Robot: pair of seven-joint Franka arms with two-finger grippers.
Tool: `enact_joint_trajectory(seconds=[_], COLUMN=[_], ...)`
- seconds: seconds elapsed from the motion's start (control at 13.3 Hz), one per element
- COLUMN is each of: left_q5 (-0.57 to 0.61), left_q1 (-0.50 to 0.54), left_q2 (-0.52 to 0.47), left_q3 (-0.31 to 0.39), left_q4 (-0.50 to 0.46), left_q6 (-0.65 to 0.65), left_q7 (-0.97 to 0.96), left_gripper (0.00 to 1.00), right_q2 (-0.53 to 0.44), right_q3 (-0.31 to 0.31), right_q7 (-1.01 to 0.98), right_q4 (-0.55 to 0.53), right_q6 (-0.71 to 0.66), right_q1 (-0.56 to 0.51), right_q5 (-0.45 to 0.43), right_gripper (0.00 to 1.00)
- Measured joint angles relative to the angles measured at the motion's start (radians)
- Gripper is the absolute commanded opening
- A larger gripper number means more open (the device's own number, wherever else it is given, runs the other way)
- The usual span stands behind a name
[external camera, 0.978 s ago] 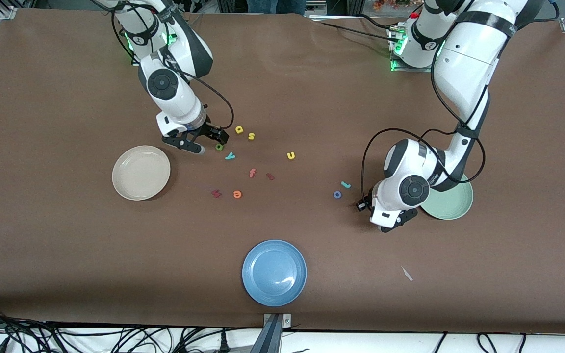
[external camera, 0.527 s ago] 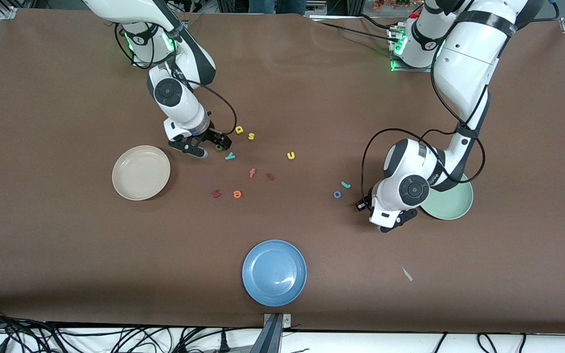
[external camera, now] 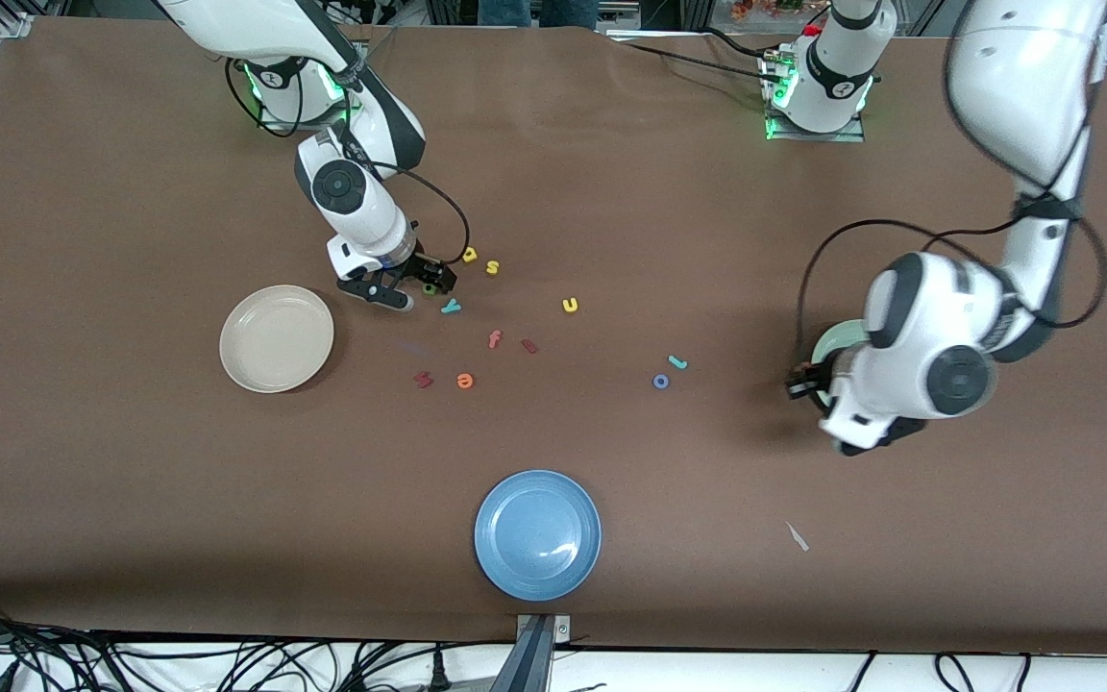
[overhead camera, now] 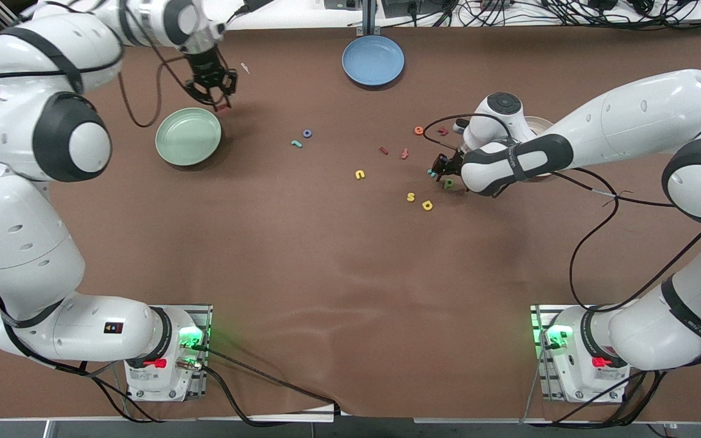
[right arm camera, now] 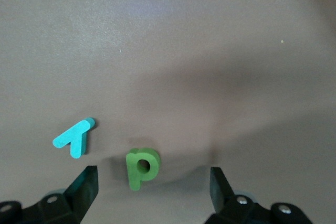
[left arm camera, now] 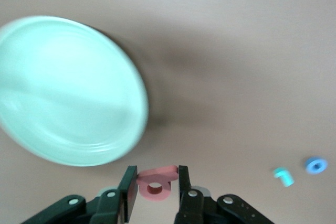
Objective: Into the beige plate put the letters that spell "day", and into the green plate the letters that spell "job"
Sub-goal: 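Place the pink letter on the green plate while the right gripper grasps green p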
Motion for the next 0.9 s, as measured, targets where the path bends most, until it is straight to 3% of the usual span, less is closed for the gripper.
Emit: enact_joint_trajectory(seconds=[0.3, 0.53, 0.83, 0.9], left_q5=[0.099, 0.162, 0.170, 0.174], left_q1=[0.114, 0.149, 0.181, 0.189], left_q2=[0.006, 0.056, 0.119, 0.128], left_q3=[0.003, 0.003, 0.003, 0.003], left_q4=[-0.035, -0.047, -0.047, -0.047], left_q6=[-0.024, 0.012, 0.074, 0.086], left_q7=[0.222, 0.263, 0.304, 0.315], left_gripper=[0.00, 0.00, 0.02, 0.13], right_q2=[0.006, 0.011, 0.010, 0.008], right_q3=[0.002, 0.004, 0.004, 0.006], right_q7=[0.000, 0.000, 0.000, 0.000], right_q4=[-0.003, -0.004, -0.004, -0.004], right_q6=[0.000, 0.003, 0.004, 0.008], right_q1=[0.000, 0.000, 0.001, 0.001], right_q5=[-0.012, -0.013, -0.016, -0.016], right_gripper=[0.80, 0.67, 0.39, 0.32])
